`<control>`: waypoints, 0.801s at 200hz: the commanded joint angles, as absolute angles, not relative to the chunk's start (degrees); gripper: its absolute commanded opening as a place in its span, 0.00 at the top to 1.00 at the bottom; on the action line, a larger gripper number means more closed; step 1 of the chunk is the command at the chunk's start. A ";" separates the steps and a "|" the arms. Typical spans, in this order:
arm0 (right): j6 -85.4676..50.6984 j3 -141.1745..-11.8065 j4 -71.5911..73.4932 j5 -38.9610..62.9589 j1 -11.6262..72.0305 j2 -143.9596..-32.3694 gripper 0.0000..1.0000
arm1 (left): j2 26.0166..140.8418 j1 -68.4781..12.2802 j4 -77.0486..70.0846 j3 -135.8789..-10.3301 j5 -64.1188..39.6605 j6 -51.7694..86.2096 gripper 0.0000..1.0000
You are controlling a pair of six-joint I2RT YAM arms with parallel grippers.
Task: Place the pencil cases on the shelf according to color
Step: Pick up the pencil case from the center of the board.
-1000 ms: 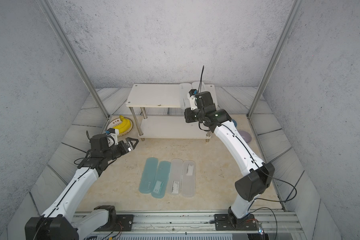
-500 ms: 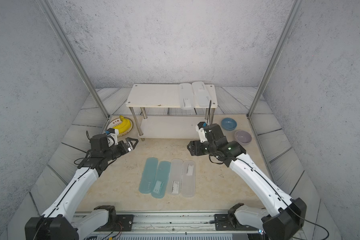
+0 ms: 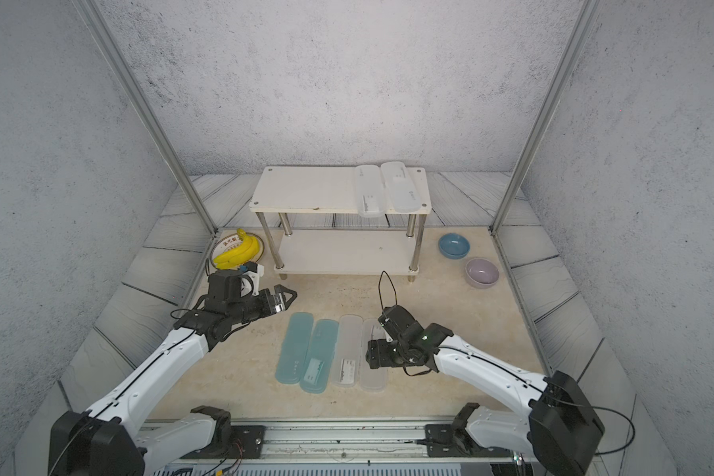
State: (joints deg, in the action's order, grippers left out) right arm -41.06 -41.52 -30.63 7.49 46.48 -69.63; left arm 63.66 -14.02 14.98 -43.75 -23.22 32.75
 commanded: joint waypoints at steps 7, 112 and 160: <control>-44.07 -42.03 -28.24 3.67 49.45 -74.78 0.14 | 62.58 -15.33 14.95 -40.71 -21.02 36.30 0.01; -45.48 -46.96 -32.41 -2.53 54.19 -88.20 0.13 | 67.17 -17.89 14.22 -43.56 -19.95 36.18 0.01; -46.24 -46.53 -37.08 -7.68 52.43 -88.02 0.13 | 67.95 -17.93 14.53 -44.22 -19.61 36.25 0.01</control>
